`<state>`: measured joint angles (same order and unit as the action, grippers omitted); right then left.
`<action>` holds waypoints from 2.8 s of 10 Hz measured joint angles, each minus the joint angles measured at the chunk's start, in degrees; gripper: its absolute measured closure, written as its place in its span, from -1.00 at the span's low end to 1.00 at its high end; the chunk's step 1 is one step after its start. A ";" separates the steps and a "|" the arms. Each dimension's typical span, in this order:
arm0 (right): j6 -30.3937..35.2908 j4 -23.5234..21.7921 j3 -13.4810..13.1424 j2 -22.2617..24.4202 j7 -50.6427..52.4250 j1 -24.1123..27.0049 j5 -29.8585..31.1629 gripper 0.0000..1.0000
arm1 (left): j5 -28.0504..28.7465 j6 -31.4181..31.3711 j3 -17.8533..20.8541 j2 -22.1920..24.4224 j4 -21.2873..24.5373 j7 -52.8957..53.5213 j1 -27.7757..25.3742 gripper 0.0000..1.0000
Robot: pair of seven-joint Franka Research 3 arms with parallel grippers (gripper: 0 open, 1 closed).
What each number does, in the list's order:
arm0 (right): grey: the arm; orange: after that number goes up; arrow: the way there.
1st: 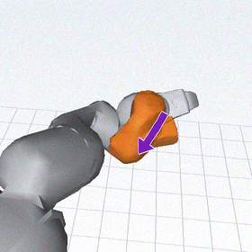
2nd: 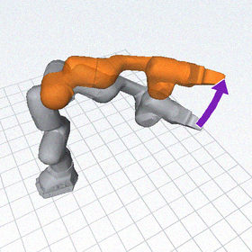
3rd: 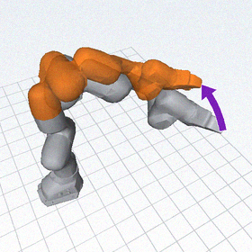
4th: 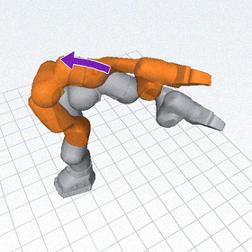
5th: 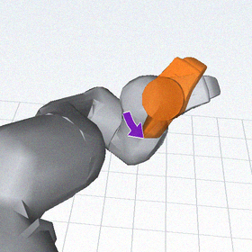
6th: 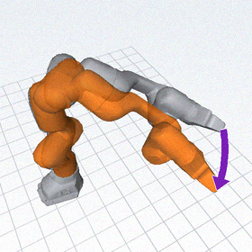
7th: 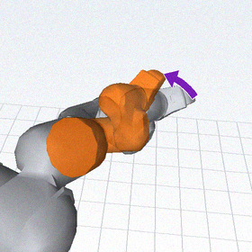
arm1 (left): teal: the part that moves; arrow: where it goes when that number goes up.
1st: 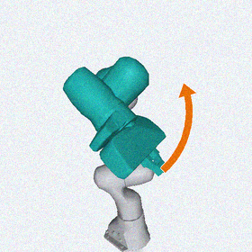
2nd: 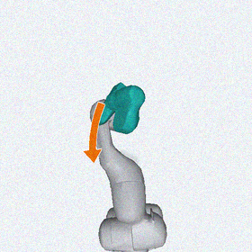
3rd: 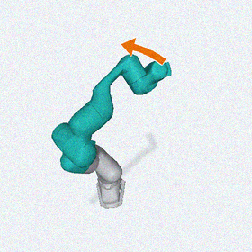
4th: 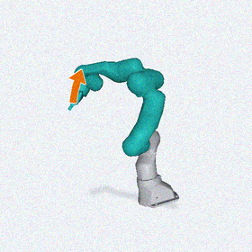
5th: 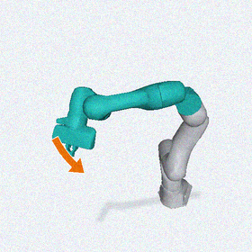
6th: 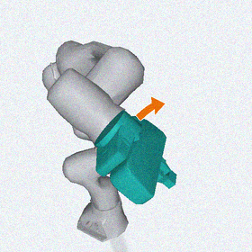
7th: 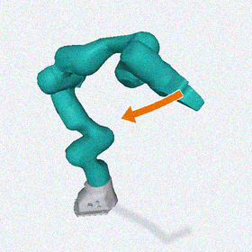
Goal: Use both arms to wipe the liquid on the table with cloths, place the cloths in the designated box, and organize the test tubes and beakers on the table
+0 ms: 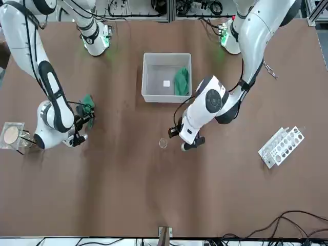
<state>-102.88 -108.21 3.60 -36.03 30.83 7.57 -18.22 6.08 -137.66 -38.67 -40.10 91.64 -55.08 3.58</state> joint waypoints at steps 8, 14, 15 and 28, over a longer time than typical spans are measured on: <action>12.75 1.56 0.56 9.23 -19.32 -11.33 -13.40 0.75 | 0.00 -0.93 0.12 -1.58 -0.06 0.83 0.62 0.01; 13.34 -3.83 0.67 21.59 -38.71 -25.62 -23.77 0.75 | 0.16 -1.89 0.17 -2.15 -0.09 1.18 0.64 0.05; 10.00 -5.62 0.71 23.57 -43.26 -29.24 -24.32 0.75 | 0.17 -1.90 0.18 -2.17 -0.10 1.18 0.63 0.11; -19.90 -4.24 -1.34 23.97 -50.86 -39.84 -20.23 -0.97 | 0.21 -2.05 -0.11 0.78 -1.42 0.33 0.79 0.58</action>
<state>-122.78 -112.45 2.26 -12.06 -20.03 -32.27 -38.46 6.29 -139.72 -38.77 -39.33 90.21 -54.75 4.37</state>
